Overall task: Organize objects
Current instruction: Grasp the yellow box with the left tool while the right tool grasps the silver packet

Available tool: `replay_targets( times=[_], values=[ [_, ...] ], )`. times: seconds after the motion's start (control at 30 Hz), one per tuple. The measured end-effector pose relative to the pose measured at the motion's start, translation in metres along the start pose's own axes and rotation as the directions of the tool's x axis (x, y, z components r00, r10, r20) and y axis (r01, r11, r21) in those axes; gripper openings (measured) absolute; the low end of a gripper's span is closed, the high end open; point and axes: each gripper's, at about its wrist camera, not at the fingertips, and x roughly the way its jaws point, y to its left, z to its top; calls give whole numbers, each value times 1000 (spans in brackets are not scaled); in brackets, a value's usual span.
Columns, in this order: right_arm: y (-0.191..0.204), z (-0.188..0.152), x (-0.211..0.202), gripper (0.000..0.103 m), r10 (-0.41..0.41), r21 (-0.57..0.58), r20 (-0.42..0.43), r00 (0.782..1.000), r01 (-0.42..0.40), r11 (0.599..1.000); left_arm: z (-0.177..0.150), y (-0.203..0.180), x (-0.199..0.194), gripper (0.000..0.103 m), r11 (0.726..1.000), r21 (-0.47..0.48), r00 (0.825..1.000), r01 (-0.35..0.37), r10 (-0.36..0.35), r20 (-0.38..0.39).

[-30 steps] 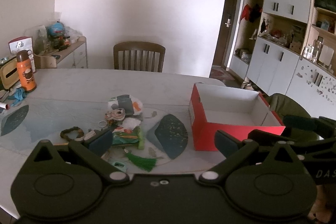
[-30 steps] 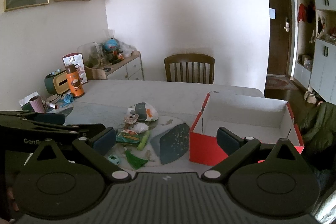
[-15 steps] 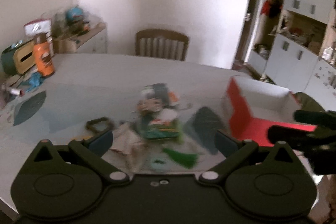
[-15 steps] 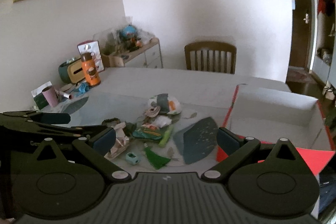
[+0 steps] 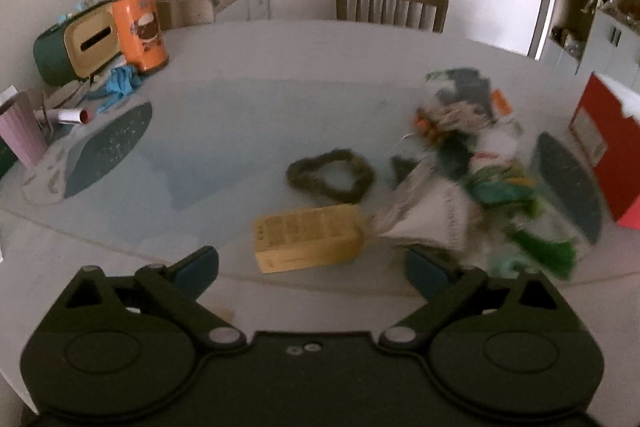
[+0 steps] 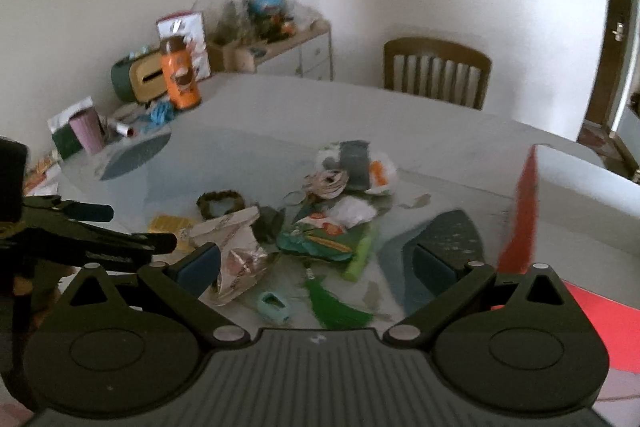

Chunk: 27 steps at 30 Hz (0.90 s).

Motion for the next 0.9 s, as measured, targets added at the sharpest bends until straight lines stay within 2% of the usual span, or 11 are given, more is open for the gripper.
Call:
replay_targets(
  times=[0.3, 0.5, 0.7, 0.9],
  values=[
    [36, 4, 66, 102, 43, -143, -106, 993, -58, 988, 7, 9, 32, 99, 998, -7, 997, 60, -60, -41],
    [53, 1, 101, 102, 65, -238, -167, 984, -104, 966, 11, 14, 43, 99, 996, -28, 994, 81, -83, -66],
    [65, 1, 126, 96, 78, -274, -201, 976, -133, 953, 10, 19, 48, 90, 995, -38, 992, 93, -96, -77],
    [76, -1, 143, 84, 69, -311, -229, 971, -140, 940, 8, 24, 47, 81, 991, -54, 990, 119, -122, -64]
  ],
)
